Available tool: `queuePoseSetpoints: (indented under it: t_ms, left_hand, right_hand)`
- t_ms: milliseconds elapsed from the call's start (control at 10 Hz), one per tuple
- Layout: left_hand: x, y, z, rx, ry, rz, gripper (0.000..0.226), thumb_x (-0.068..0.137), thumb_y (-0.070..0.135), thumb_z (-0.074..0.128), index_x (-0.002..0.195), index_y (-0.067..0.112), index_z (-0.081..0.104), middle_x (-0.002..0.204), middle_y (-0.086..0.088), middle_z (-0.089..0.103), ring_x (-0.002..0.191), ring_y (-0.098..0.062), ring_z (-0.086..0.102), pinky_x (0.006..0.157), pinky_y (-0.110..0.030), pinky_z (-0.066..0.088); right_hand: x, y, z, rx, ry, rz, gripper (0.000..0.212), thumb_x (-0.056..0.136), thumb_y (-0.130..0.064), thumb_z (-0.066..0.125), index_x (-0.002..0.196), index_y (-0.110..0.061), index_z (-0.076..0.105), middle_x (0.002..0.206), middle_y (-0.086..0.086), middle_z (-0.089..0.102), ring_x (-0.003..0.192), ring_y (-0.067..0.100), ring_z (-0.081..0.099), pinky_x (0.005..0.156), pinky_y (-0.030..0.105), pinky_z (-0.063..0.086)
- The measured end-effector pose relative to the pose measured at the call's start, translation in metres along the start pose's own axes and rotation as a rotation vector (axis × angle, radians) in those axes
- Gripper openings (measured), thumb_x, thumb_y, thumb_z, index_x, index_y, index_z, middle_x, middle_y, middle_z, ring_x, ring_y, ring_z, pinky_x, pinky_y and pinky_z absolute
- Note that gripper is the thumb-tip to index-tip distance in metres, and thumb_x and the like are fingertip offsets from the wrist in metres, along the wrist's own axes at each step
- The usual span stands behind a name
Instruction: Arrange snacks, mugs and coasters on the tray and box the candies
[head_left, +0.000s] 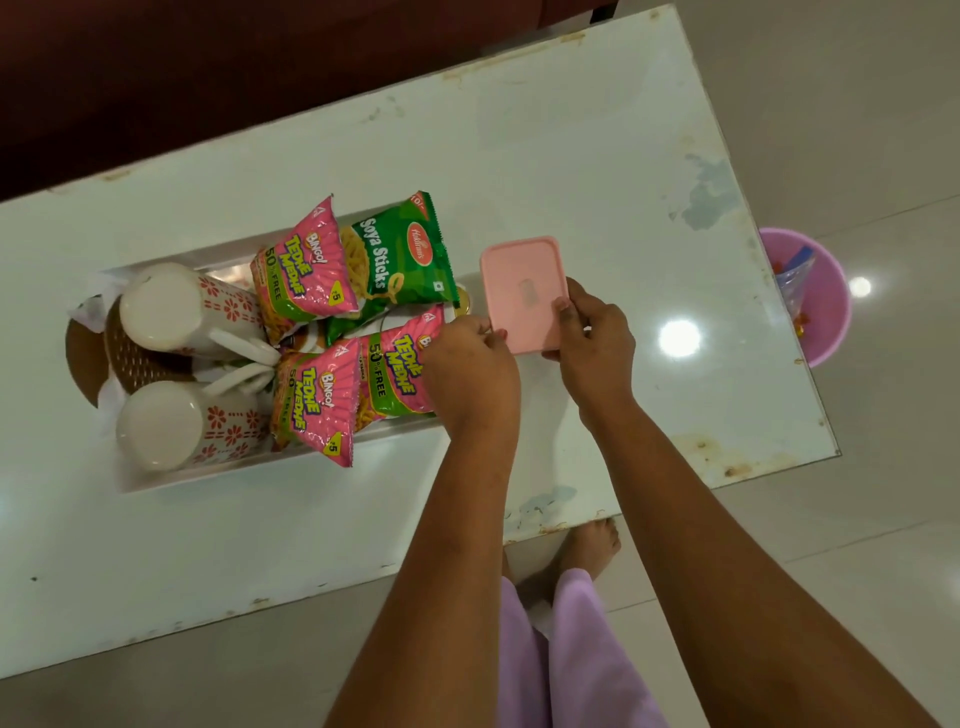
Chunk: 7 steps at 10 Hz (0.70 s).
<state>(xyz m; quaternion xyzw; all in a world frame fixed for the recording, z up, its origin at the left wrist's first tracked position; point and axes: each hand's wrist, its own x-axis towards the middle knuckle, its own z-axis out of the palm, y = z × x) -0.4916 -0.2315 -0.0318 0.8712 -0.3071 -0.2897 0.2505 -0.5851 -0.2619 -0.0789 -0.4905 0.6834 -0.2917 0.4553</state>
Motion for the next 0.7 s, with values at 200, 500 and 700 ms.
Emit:
queuePoseSetpoints:
  t_ms: [200, 500, 700]
  left_hand:
    - [0.002, -0.002, -0.001, 0.136, -0.009, 0.036, 0.024, 0.087, 0.02, 0.062, 0.107, 0.009, 0.069, 0.103, -0.012, 0.072, 0.095, -0.029, 0.065, 0.071, -0.031, 0.044]
    - [-0.001, -0.01, -0.009, 0.084, -0.086, 0.068, 0.032, 0.087, 0.022, 0.063, 0.115, 0.006, 0.064, 0.107, -0.017, 0.07, 0.091, -0.035, 0.068, 0.081, -0.044, 0.054]
    - [-0.018, -0.017, -0.026, 0.121, -0.061, 0.177, 0.031, 0.086, 0.017, 0.064, 0.115, 0.008, 0.063, 0.109, -0.013, 0.07, 0.1, -0.03, 0.064, 0.081, -0.038, 0.051]
  right_hand:
    - [0.002, 0.003, 0.002, -0.038, -0.033, 0.013, 0.038, 0.098, -0.025, 0.042, 0.134, -0.014, 0.05, 0.115, 0.019, 0.058, 0.088, 0.02, 0.057, 0.074, 0.041, 0.06]
    - [-0.002, 0.0, 0.002, -0.184, 0.013, 0.02, 0.04, 0.097, -0.037, 0.042, 0.132, -0.023, 0.052, 0.102, 0.009, 0.055, 0.086, 0.019, 0.056, 0.078, 0.036, 0.053]
    - [-0.021, -0.012, -0.006, -0.325, 0.065, 0.059, 0.052, 0.094, -0.053, 0.035, 0.139, -0.027, 0.039, 0.124, 0.009, 0.048, 0.11, 0.027, 0.054, 0.087, 0.039, 0.044]
